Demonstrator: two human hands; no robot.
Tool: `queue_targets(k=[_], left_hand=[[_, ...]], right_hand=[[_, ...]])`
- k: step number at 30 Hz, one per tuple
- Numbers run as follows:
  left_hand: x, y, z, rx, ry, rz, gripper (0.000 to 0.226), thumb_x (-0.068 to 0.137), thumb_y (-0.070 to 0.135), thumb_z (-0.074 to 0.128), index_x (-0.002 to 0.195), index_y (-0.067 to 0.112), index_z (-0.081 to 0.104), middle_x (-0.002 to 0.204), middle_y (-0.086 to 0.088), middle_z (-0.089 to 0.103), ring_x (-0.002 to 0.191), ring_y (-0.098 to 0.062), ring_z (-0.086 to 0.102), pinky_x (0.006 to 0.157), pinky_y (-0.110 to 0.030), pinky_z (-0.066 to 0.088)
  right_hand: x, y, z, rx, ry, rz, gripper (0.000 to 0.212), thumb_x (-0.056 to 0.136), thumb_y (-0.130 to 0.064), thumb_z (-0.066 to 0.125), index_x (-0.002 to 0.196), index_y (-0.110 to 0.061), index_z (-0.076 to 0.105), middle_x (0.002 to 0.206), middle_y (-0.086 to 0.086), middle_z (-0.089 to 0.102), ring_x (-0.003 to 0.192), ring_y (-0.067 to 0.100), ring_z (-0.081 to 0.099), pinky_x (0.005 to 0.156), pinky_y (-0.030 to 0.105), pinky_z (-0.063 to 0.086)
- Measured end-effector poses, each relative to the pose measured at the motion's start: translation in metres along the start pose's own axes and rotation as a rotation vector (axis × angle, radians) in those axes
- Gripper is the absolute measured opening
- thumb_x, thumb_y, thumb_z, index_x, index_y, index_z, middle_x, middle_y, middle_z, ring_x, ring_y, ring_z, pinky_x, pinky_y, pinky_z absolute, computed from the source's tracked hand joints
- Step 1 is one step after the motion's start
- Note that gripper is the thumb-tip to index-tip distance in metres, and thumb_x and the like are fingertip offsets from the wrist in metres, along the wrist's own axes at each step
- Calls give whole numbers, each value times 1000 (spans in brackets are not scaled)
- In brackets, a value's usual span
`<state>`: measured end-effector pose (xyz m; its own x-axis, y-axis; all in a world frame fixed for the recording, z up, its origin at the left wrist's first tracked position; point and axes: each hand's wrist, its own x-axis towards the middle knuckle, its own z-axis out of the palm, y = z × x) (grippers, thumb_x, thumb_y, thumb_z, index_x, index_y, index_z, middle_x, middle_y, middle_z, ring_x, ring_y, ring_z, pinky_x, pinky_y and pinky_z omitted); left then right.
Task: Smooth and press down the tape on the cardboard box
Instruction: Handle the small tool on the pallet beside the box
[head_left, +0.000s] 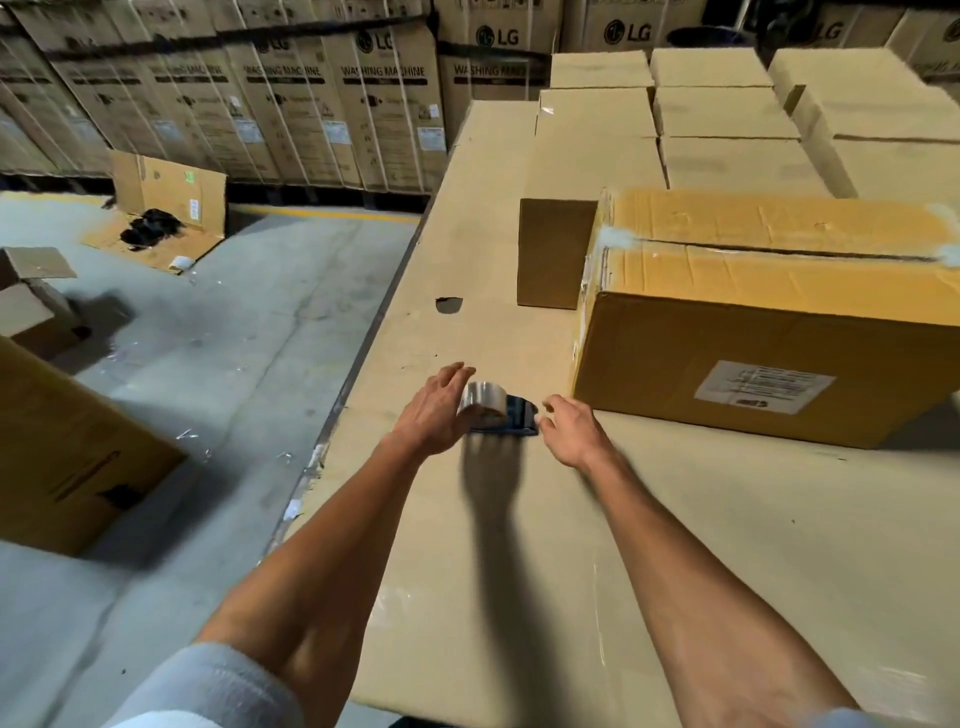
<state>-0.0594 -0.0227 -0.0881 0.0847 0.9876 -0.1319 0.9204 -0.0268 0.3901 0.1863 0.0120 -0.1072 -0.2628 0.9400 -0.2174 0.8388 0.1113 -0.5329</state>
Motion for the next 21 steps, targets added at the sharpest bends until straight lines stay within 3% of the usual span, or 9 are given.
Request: queue_targets(k=[5, 11, 14, 17, 21], left_hand=[[22, -22, 10, -46, -52, 68, 71, 110, 49, 57, 170, 19, 31, 178, -11, 26, 157, -39, 36, 128, -48, 33], [44, -31, 25, -36, -78, 236, 64, 106, 67, 42, 165, 43, 42, 177, -4, 33, 153, -37, 44, 127, -50, 38], [47, -35, 30, -90, -79, 238, 67, 103, 74, 37, 162, 44, 48, 174, 0, 40, 152, -32, 46, 125, -44, 38], [46, -39, 35, -108, -70, 247, 58, 108, 66, 41, 162, 44, 48, 174, 1, 39, 153, -31, 45, 125, -43, 38], [43, -37, 38, -74, -37, 269, 56, 111, 56, 35, 162, 37, 48, 176, -1, 35, 152, -31, 43, 127, -46, 36]], right_hand=[[34, -8, 30, 155, 83, 201, 31, 105, -22, 59, 123, 1, 69, 128, 24, 71, 124, 41, 61, 103, 39, 44], [62, -10, 52, 284, 86, 409, 24, 98, -33, 71, 109, -12, 77, 117, 15, 76, 124, 35, 61, 97, 31, 47], [64, -11, 52, 304, 119, 475, 13, 93, -29, 78, 88, -18, 75, 109, 15, 77, 119, 36, 63, 82, 26, 43], [60, -10, 47, 327, 121, 518, 10, 90, -25, 81, 86, -16, 79, 103, 11, 79, 110, 32, 67, 75, 21, 38], [52, -12, 42, 390, 119, 534, 11, 89, -23, 81, 79, -20, 78, 101, 9, 80, 108, 29, 68, 83, 25, 49]])
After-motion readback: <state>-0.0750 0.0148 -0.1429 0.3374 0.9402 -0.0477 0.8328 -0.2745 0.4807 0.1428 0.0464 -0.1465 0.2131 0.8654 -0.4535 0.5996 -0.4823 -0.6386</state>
